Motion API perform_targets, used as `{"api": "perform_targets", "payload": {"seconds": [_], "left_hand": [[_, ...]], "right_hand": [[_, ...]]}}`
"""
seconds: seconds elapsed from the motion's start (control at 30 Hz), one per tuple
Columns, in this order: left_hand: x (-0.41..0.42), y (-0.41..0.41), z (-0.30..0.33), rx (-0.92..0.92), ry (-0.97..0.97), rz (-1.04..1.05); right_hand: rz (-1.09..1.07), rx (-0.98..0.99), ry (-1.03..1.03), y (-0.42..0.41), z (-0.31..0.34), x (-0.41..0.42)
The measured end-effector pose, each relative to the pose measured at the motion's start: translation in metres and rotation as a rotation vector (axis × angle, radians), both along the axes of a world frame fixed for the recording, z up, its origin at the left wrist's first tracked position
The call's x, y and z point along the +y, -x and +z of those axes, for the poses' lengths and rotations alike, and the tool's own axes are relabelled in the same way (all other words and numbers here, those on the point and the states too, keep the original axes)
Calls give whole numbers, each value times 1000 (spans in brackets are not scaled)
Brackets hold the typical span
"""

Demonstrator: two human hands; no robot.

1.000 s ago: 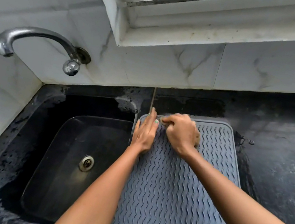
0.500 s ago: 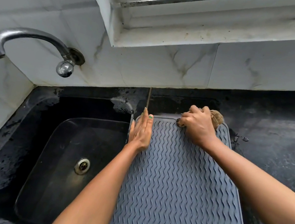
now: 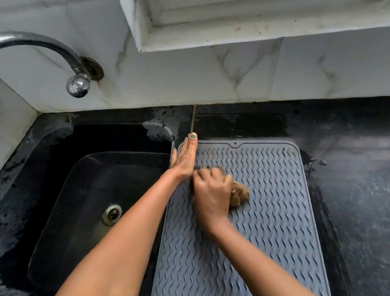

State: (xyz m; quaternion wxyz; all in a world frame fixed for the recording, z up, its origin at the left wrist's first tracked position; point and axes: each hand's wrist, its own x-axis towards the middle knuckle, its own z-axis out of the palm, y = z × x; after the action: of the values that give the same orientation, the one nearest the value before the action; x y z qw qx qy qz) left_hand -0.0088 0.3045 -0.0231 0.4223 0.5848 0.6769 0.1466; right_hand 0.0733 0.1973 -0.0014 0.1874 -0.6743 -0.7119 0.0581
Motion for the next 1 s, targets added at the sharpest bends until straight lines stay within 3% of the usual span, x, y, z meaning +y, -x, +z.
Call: {"api": "perform_targets", "payload": {"seconds": [0.13, 0.23, 0.47, 0.6, 0.73, 0.87, 0.93, 1.0], "left_hand": [[-1, -1, 4, -27, 28, 1], [0, 0, 2, -36, 12, 3], [0, -2, 1, -8, -11, -8], [-3, -2, 3, -1, -10, -27], [-5, -4, 8, 21, -28, -39], [-7, -5, 9, 27, -55, -42], [-8, -5, 9, 55, -61, -55], [-7, -5, 9, 77, -70, -67]], "right_hand": [[64, 142, -25, -15, 3, -27], [-27, 354, 6, -33, 9, 19], [-13, -105, 43, -32, 4, 74], [11, -58, -62, -38, 2, 37], [138, -52, 90, -36, 12, -4], [46, 137, 132, -43, 26, 42], [13, 63, 65, -50, 25, 68], [37, -96, 150, -47, 21, 79]]}}
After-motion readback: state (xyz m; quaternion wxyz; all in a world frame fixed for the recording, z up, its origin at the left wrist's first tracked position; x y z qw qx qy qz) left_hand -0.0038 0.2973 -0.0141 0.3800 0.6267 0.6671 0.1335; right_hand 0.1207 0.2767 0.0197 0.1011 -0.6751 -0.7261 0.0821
